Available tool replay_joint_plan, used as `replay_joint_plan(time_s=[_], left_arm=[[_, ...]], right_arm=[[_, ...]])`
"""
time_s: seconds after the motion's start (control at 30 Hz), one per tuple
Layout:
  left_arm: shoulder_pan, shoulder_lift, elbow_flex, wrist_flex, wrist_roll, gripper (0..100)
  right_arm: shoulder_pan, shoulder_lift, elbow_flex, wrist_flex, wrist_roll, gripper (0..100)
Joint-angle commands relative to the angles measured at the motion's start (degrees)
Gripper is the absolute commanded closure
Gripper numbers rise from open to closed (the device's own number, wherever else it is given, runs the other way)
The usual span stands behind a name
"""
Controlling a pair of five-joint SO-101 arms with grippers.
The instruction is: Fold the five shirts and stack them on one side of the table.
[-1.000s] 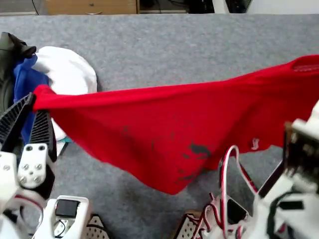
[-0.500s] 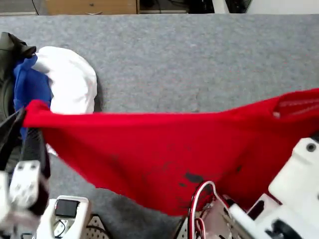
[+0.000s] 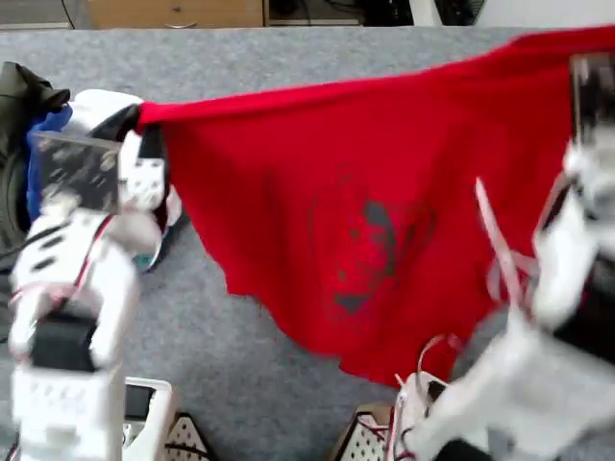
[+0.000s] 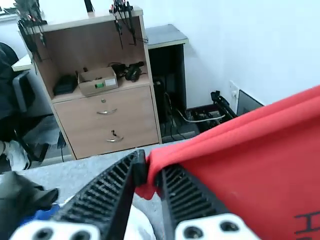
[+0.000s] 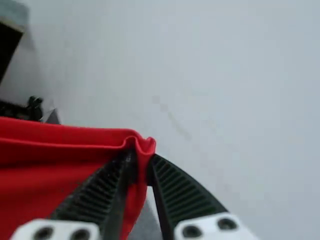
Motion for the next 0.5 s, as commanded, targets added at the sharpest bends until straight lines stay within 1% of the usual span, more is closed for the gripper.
replay_joint_plan(time_s=[0.0,0.07,0.13,0.33,0.4,0.47], left_arm=[[-0.5,7.4,5.8,-15.0,-0.4,98],[-0.5,14.5,4.0,-17.6,-0.4,98],[-0.6,22.1,-0.4,-18.4,-0.4,98],[-0.7,45.5,-23.3,-18.1,-0.4,98],[-0.7,52.6,-33.0,-15.8,-0.4,98],[-0.5,58.9,-44.0,-10.0,-0.1,98]], right_arm=[[-3.7,8.5,4.8,-8.1,0.7,99.4],[-5.9,14.0,4.1,-10.2,0.6,99.4],[-7.7,19.6,1.9,-11.3,0.6,99.5],[-10.6,37.1,-12.2,-11.0,0.5,99.5],[-10.6,42.9,-19.3,-10.1,0.5,99.5],[-10.4,48.5,-27.5,-7.7,0.5,99.5]])
